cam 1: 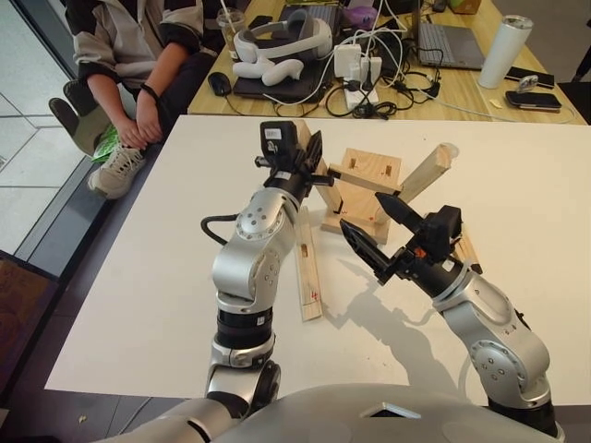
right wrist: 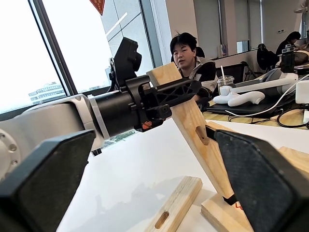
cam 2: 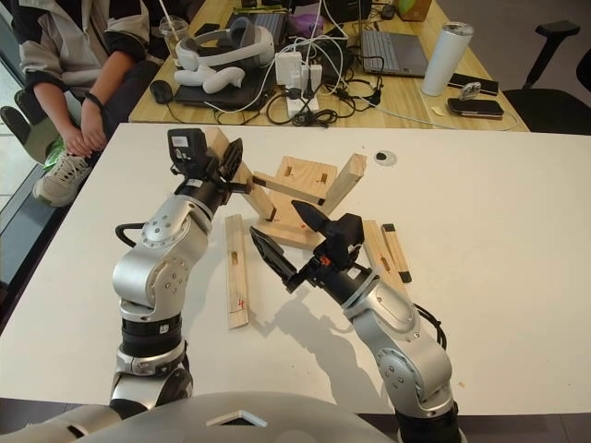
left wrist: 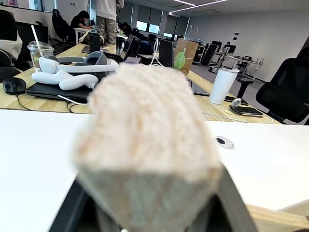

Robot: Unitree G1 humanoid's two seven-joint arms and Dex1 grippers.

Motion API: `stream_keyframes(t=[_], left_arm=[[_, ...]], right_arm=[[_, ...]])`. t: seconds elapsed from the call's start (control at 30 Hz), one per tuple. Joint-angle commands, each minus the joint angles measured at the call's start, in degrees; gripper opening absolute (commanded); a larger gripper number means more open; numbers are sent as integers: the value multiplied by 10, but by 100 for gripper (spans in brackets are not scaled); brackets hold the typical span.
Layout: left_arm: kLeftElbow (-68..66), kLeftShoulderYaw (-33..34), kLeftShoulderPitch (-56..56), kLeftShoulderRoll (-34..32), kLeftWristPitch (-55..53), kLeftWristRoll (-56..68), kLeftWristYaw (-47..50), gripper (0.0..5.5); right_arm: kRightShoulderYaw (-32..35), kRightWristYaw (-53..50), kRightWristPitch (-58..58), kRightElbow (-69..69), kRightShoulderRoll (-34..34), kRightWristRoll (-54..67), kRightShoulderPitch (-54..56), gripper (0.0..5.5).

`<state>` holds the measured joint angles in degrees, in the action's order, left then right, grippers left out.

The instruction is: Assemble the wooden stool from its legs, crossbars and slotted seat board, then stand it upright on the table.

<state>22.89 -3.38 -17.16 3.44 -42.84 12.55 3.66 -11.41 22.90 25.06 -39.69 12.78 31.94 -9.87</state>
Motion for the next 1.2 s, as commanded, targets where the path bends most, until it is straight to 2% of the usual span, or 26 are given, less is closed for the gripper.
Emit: stream_keyframes(t=[0.03, 0.37, 0.7, 1.07, 1.1, 1.2], left_arm=[[-60, 3, 11, -3, -51, -16, 16, 101], [-169, 19, -89, -19, -39, -21, 5, 101], [-100, -19, -41, -6, 13, -38, 12, 101], [-103, -49, -14, 4, 2, -57, 25, 101], [-102, -45, -17, 7, 7, -56, 26, 138], [-93, -16, -29, 29, 39, -41, 29, 176]], right_arm=[[-4, 2, -2, 6, 2, -3, 11, 463], [-3, 9, -4, 20, 6, -4, 33, 463], [8, 0, -2, 26, 10, -9, 39, 463], [18, 2, 2, 34, 17, -9, 50, 463], [17, 2, 2, 35, 17, -9, 51, 463], [17, 2, 0, 37, 17, -9, 51, 463]])
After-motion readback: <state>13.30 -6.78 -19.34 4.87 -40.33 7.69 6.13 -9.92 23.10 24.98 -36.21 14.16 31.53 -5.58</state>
